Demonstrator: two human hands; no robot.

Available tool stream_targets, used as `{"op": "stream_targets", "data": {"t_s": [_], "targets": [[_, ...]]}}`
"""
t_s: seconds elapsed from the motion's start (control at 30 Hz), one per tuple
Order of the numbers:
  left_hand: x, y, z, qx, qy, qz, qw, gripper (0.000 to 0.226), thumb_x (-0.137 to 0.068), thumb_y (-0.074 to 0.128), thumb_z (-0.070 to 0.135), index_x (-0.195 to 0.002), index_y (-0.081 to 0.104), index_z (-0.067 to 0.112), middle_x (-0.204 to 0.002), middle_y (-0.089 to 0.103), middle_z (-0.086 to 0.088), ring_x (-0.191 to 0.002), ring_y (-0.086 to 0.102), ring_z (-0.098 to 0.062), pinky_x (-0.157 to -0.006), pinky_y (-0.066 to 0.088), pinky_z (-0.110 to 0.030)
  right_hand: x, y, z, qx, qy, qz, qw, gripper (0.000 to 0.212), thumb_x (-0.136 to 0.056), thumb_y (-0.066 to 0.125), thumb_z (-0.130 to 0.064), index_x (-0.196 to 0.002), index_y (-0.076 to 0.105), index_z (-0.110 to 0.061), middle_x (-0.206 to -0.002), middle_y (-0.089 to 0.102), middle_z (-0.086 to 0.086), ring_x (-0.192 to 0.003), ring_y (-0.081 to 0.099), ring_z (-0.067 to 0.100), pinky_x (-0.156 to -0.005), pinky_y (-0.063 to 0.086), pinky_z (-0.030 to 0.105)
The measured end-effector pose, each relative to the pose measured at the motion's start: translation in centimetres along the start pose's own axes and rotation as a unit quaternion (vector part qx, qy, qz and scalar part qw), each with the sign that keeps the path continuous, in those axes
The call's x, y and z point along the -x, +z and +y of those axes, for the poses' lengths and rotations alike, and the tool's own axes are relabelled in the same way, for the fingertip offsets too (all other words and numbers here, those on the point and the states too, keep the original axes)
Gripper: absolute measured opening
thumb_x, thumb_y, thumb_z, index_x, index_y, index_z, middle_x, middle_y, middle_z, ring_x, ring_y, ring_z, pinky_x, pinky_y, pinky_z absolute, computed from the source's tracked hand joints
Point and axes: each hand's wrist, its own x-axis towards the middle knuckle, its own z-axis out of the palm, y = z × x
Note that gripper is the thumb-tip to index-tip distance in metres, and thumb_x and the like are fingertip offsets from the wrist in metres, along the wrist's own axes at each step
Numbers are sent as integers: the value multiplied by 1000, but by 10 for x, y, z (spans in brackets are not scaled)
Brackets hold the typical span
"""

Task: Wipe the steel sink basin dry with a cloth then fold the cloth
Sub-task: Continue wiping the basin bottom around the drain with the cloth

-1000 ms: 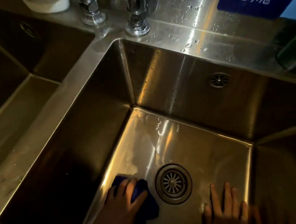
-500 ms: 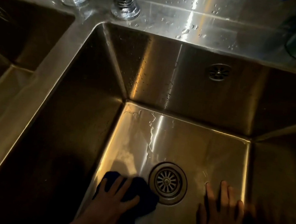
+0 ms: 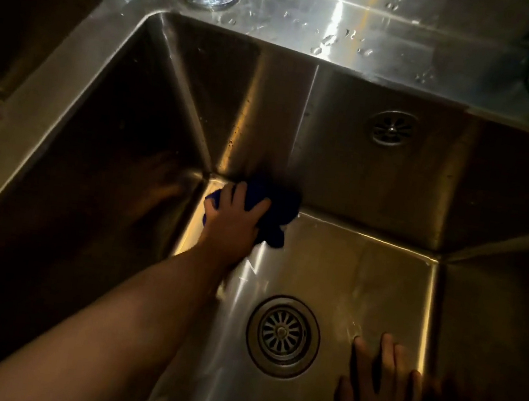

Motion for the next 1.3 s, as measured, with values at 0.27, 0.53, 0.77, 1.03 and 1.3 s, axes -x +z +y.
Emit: {"op": "stream_targets", "data": {"t_s": [0.27,0.53,0.77,1.03,1.3], "targets": [[-15,-6,-43,20,132,34,990,49,-73,68,16,-122,62,13,-125,50,-33,-113,48,-50,-84,37,-56,1,9,3,-6,-12,33,999,59,-88,34,-48,-144,39,-31,-156,29,11,-143,28,31,-113,21,56],[28,-40,6,178,-22,92,980,58,-69,65,2,-127,54,5,-131,42,-30,-118,39,-47,-97,36,-52,-20,-35,-27,-126,40,32,991,56,-91,33,-50,-125,61,-17,-135,54,22,-121,53,39,-100,38,52],[96,-90,111,463,61,91,880,52,-79,53,16,-130,44,17,-141,34,-13,-129,34,-14,-107,31,-22,-123,-152,-112,-805,326,-165,468,69,-57,76,-52,-118,63,-24,-111,72,4,-100,69,19,-84,53,35],[104,-69,65,357,207,27,911,69,-91,48,43,-150,19,21,-157,18,-4,-144,21,-17,-115,25,-35,-142,-161,-52,-614,261,-159,728,22,-77,73,-4,-87,66,-22,-81,70,2,-85,68,30,-63,52,31],[106,-12,-22,94,-34,37,994,58,-94,29,40,-145,35,11,-149,34,-21,-138,30,-39,-114,23,-51,-134,-93,-13,-122,201,-224,946,78,-80,58,-62,-144,28,-29,-147,18,15,-135,16,38,-103,35,53]]}}
